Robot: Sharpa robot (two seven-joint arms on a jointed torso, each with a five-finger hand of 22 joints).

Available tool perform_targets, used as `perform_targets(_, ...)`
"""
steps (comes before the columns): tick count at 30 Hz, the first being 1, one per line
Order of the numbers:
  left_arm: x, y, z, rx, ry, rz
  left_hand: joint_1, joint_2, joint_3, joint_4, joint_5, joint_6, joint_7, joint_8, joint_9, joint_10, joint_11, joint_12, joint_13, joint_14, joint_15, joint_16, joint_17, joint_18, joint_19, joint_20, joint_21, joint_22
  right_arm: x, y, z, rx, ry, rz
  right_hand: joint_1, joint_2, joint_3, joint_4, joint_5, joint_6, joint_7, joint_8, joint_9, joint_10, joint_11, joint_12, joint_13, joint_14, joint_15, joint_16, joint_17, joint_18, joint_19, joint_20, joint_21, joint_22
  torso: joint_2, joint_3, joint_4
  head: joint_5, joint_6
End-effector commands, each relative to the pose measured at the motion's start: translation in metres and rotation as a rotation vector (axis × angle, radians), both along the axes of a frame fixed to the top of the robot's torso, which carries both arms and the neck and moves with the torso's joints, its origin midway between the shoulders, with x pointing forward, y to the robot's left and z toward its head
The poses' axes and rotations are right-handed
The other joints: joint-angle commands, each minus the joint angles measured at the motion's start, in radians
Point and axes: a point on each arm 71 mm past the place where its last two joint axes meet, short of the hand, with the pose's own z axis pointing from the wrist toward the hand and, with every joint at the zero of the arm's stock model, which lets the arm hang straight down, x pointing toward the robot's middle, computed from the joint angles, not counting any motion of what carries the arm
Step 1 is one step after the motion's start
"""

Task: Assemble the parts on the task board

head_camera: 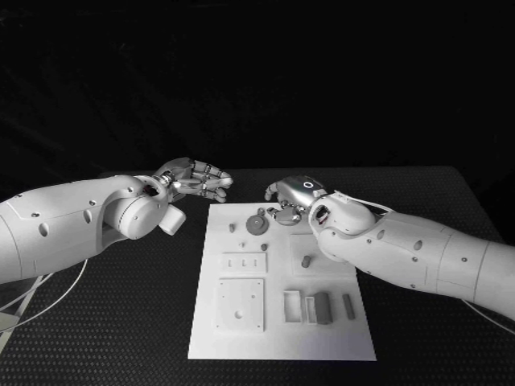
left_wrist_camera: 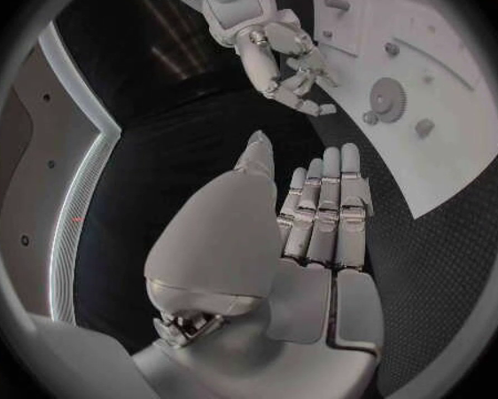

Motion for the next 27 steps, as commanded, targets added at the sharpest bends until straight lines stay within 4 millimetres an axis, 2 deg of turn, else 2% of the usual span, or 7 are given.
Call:
perform_targets(1,0.000,0.000,0.002,-0.013,-0.015,-0.005,-0.006,-0.001,0.008,-0.001,0.000,-0.008,0.046,-0.005,-0.002,-0.003,0.005,-0.005,-0.001,0.004,0.006,-0.007,0.002,0.013,0.000,0.004,-0.005,0.002,0.000,-0.007,0.021,0.141,0.012,0.086,0.001,-0.016,-0.001,-0.009,0.003,0.000,0.002,-0.001,-0.002,0.001,0.008,0.005,-0.002,0.003,0.001,0.001,-0.005,0.041,-0.001,-0.006,0.004,0.014,-0.001,0.0003,-0.0030,-0.003,0.006)
perform_targets(5,0.000,0.001,0.002,-0.014,-0.018,-0.002,-0.003,-0.002,0.010,-0.001,0.000,-0.008,0.042,-0.004,-0.001,-0.001,0.004,-0.004,-0.001,0.004,0.006,-0.008,0.003,0.013,0.001,0.004,-0.005,0.002,0.006,-0.025,0.040,0.184,0.021,0.091,0.001,-0.030,-0.010,-0.015,0.002,-0.004,0.003,-0.003,-0.003,0.000,0.008,0.005,-0.002,0.001,0.002,-0.001,-0.007,0.041,-0.002,-0.005,0.004,0.014,-0.003,0.0018,-0.0067,-0.003,0.011)
perform_targets(10,0.003,0.007,0.001,-0.003,-0.022,0.007,0.007,-0.008,0.012,-0.003,0.000,-0.002,0.030,0.000,0.001,0.000,0.004,-0.004,0.000,0.005,0.006,-0.010,0.005,0.013,0.001,0.004,-0.006,0.003,0.026,-0.065,0.052,0.169,0.048,0.033,0.001,-0.015,-0.083,-0.073,0.002,-0.004,0.002,0.000,-0.002,-0.015,0.007,0.003,-0.002,-0.025,0.002,-0.010,-0.031,0.041,-0.017,-0.001,-0.004,0.014,-0.008,0.0039,-0.0169,-0.003,0.013)
perform_targets(12,0.004,0.010,0.001,-0.001,-0.026,0.013,0.014,-0.012,0.011,-0.003,0.000,0.000,0.028,0.001,0.001,0.000,0.003,-0.004,0.000,0.005,0.006,-0.011,0.006,0.013,0.000,0.004,-0.006,0.003,0.033,-0.094,0.049,0.172,0.108,0.009,0.005,-0.023,-0.094,-0.088,0.002,-0.003,0.003,0.001,-0.002,-0.020,0.008,0.001,-0.002,-0.036,0.002,-0.014,-0.042,0.041,-0.023,0.002,-0.007,0.014,-0.010,0.0046,-0.0210,-0.003,0.015)
perform_targets(14,0.004,0.012,0.001,0.000,-0.026,0.015,0.018,-0.014,0.011,-0.003,0.000,0.001,0.027,0.002,0.001,0.001,0.003,-0.004,0.000,0.005,0.006,-0.011,0.006,0.013,0.001,0.004,-0.006,0.004,0.036,-0.106,0.045,0.174,0.155,0.009,0.009,-0.026,-0.101,-0.099,0.003,-0.002,0.002,0.002,-0.001,-0.025,0.008,0.000,-0.002,-0.045,0.002,-0.017,-0.049,0.041,-0.027,0.004,-0.009,0.014,-0.011,0.0052,-0.0231,-0.003,0.016)
perform_targets(19,0.004,0.018,-0.003,0.014,-0.031,0.012,0.029,-0.011,0.008,-0.002,0.000,0.022,0.010,0.014,0.006,0.007,0.001,-0.001,0.001,0.006,0.006,-0.013,0.009,0.012,0.001,0.004,-0.007,0.005,0.046,-0.153,0.038,0.171,0.230,-0.046,0.004,-0.020,-0.149,-0.134,0.002,0.002,-0.005,0.007,0.001,-0.039,0.002,0.001,0.001,-0.066,-0.004,-0.019,-0.056,0.041,-0.039,0.012,-0.013,0.016,-0.013,0.0128,-0.0308,-0.002,0.019)
perform_targets(27,0.004,0.020,-0.005,0.022,-0.031,0.012,0.035,-0.010,0.005,-0.003,0.000,0.032,0.007,0.018,0.008,0.011,-0.001,0.000,0.002,0.008,0.006,-0.015,0.012,0.013,0.002,0.004,-0.008,0.006,0.044,-0.186,0.018,0.064,0.192,-0.097,0.023,-0.033,-0.183,-0.150,0.003,-0.001,-0.015,0.009,0.004,-0.053,-0.007,0.000,0.003,-0.089,-0.012,-0.023,-0.067,0.041,-0.052,0.017,-0.018,0.017,-0.013,0.0191,-0.0348,-0.009,0.029)
